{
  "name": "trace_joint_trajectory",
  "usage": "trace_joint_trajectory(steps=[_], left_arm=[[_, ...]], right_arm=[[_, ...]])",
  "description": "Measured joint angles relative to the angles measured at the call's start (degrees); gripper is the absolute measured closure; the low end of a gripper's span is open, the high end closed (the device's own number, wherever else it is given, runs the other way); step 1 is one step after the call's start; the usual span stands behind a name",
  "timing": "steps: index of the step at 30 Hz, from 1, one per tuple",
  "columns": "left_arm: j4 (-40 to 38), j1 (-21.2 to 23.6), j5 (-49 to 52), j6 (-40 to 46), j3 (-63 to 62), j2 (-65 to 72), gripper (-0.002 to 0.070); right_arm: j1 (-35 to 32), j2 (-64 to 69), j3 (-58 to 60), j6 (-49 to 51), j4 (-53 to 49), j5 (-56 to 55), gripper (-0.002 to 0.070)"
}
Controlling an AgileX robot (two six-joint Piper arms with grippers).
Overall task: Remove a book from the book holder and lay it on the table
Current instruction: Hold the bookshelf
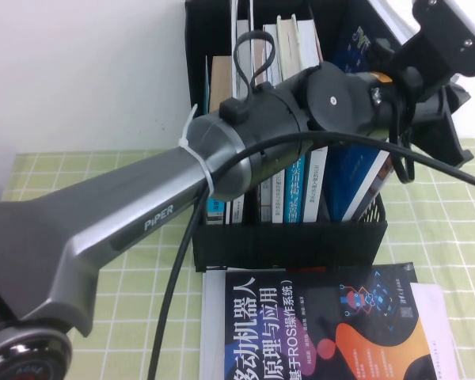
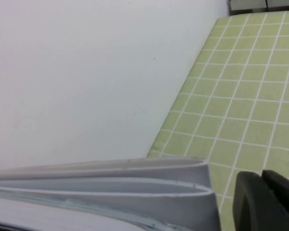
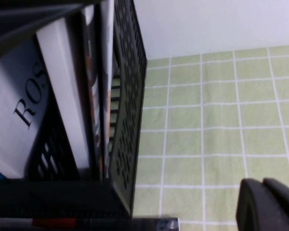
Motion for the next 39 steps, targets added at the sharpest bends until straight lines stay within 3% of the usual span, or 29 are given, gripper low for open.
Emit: trace_joint_trajectory(steps=[5,15,18,23,31,39], left_arm=[[8.54,0.0,2.02,-7.26,-0.13,-0.77,0.0676],[36.53,3.63,10.83,-40.03,-0.24,-0.88,0.0678],[41.89,4.34,12.01,-46.25,-0.35,-1.37,0.0678],[43.98,4.33,12.26,-48.51,-0.44,-1.35,0.0679],[43.98,4.33,12.54,-49.55,-0.44,-1.35,0.0678],[44.52,4.33,12.54,-51.02,-0.44,-1.35,0.0679]], right_arm=[[0.0,0.5,0.0,0.0,0.0,-0.13,0.0671],[0.0,0.5,-1.1,-0.32,0.1,-0.26,0.0671],[0.0,0.5,-1.13,-0.42,0.1,-1.18,0.0671],[1.53,0.53,-1.48,-0.42,-0.36,-5.62,0.0636],[8.68,5.17,-8.83,-0.53,-6.16,-7.28,0.0435],[9.15,14.35,-12.01,7.91,-8.44,-16.05,0.0392]])
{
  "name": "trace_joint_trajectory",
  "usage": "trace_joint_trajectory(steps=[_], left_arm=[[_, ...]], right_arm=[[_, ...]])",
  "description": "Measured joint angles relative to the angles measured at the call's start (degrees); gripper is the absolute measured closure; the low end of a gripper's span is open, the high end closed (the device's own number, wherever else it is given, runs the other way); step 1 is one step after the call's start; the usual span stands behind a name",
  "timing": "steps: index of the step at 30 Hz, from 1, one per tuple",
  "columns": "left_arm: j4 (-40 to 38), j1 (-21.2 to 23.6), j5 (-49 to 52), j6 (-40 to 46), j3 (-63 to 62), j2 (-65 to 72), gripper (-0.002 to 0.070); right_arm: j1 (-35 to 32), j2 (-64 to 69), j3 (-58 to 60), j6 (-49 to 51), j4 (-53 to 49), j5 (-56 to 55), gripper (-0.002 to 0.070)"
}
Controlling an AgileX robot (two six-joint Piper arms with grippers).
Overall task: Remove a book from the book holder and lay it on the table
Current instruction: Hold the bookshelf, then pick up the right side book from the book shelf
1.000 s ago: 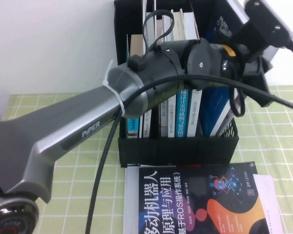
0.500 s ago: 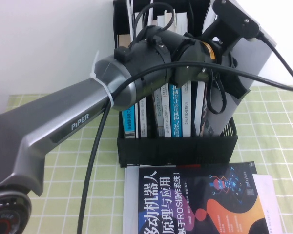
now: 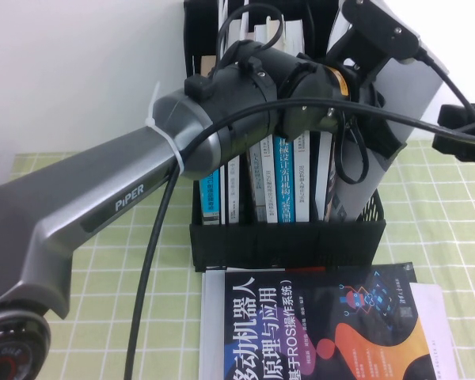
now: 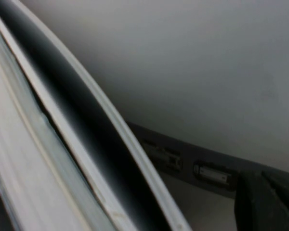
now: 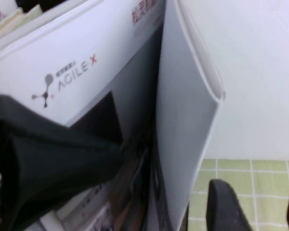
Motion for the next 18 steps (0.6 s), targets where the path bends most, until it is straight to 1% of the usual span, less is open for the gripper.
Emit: trace_joint_trajectory(steps=[2,4,7,10,18], left_arm=[[-0.05,0.0,-0.11,-0.28,0.0,0.0,0.0679],[-0.05,0.0,-0.2,-0.52,0.0,0.0,0.0679],[-0.05,0.0,-0.33,-1.05,0.0,0.0,0.0679],[-0.05,0.0,-0.56,-1.61,0.0,0.0,0.0679],[0.17,0.0,-0.68,-1.91,0.0,0.0,0.0679]], right_arm=[[0.0,1.5,0.0,6.35,-4.35,-2.38,0.0391],[0.0,2.69,0.0,14.18,-11.62,-5.45,0.0391],[0.0,4.14,0.0,22.43,-20.17,-10.87,0.039],[0.09,5.84,-0.09,25.29,-21.93,-14.58,0.0388],[0.09,15.41,-2.15,27.28,-20.79,-23.77,0.0393]])
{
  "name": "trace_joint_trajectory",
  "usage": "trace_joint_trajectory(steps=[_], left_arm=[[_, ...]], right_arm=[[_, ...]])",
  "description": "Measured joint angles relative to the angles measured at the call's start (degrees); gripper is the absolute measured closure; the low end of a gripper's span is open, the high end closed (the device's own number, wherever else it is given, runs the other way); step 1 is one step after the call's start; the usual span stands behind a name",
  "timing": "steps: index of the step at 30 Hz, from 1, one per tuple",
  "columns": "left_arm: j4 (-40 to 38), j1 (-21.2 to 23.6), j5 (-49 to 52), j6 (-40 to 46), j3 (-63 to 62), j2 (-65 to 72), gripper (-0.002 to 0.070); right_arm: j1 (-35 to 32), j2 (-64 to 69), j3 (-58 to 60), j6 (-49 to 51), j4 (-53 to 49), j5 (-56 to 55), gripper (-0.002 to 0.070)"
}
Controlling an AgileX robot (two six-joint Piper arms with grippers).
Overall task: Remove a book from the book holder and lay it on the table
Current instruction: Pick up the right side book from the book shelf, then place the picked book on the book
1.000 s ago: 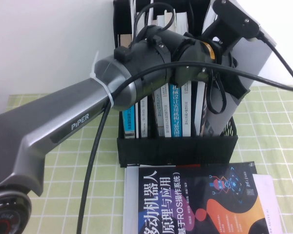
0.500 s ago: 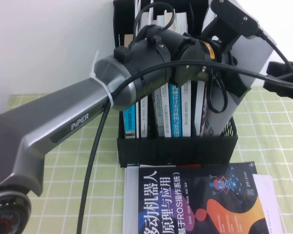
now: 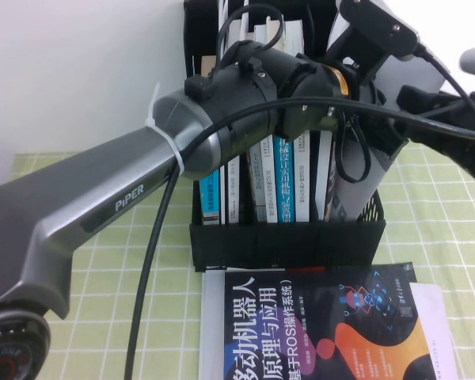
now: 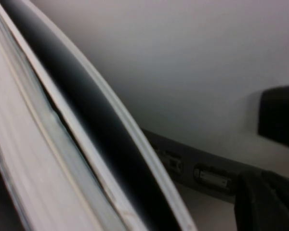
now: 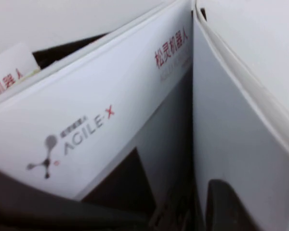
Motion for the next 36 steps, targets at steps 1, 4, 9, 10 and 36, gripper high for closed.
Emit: trace_joint_trajectory(steps=[1,4,9,10,36], left_arm=[[0.0,0.0,-0.15,-0.11,0.0,0.0,0.0679],[0.13,0.0,-0.15,-0.3,0.0,-0.24,0.0679],[1.3,0.2,0.79,-1.98,0.0,-2.59,0.0679],[1.44,0.35,1.12,-2.55,0.0,-3.77,0.0679],[4.68,8.59,5.58,-14.16,32.96,-50.83,0.0678]], right_arm=[[0.0,1.28,-0.79,0.0,0.0,-0.16,0.0411],[0.0,3.55,-1.82,0.0,-1.3,-0.03,0.055],[0.0,2.25,-1.84,0.45,-3.03,0.55,0.0659],[0.0,1.34,-1.84,0.93,-3.35,0.85,0.0661],[-5.25,-31.56,-24.45,89.39,-92.51,-17.77,0.0664]])
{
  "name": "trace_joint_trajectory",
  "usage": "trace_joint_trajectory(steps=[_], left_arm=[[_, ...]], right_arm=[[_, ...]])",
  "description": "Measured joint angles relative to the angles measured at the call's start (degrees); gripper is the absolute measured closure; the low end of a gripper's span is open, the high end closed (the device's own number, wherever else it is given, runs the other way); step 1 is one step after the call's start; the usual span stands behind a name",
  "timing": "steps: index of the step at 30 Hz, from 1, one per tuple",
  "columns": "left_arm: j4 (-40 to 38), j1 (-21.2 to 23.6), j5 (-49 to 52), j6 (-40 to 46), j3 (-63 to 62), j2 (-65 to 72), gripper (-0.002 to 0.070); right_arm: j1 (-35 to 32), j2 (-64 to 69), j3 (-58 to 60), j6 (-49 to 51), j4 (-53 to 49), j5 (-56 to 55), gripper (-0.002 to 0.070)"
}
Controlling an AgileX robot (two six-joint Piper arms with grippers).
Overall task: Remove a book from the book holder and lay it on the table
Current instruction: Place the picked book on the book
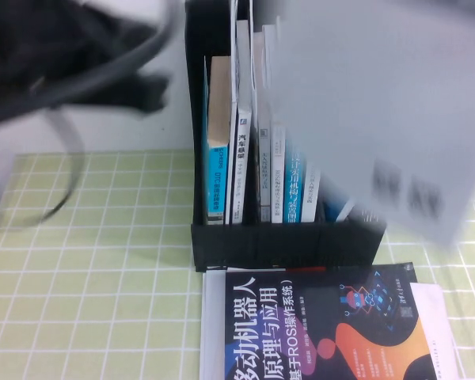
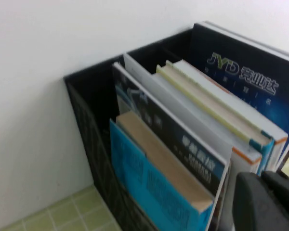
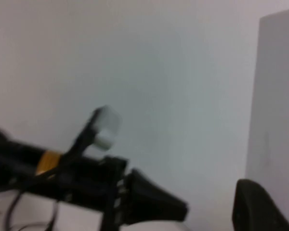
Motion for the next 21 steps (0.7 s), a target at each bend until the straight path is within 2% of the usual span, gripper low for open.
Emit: trace_joint_trajectory(steps=[2,4,9,12,16,21], left_arm=[[0.11,0.1,-0.16,-1.64,4.52,-4.04,0.0678],[0.09,0.21,-0.26,-3.65,9.31,-8.3,0.0678],[0.24,0.21,-0.26,-10.7,19.17,-19.41,0.0678],[0.48,0.21,-0.26,-12.97,23.09,-25.5,0.0678],[0.48,0.3,-0.15,-14.37,25.91,-32.0,0.0678],[0.48,0.3,2.66,-14.96,26.38,-35.31,0.0678]], right_arm=[[0.0,2.44,-4.55,7.04,-4.78,-11.08,0.0664],[0.38,4.74,-6.84,12.27,-6.59,-16.38,0.0664],[1.35,8.62,-6.52,14.44,-9.15,-18.15,0.0664],[1.71,9.12,-5.3,9.0,-9.15,-18.15,0.0665],[1.71,9.12,-4.15,-5.72,-9.15,-17.26,0.0665],[2.05,9.12,-3.91,-20.23,-9.15,-0.32,0.0665]])
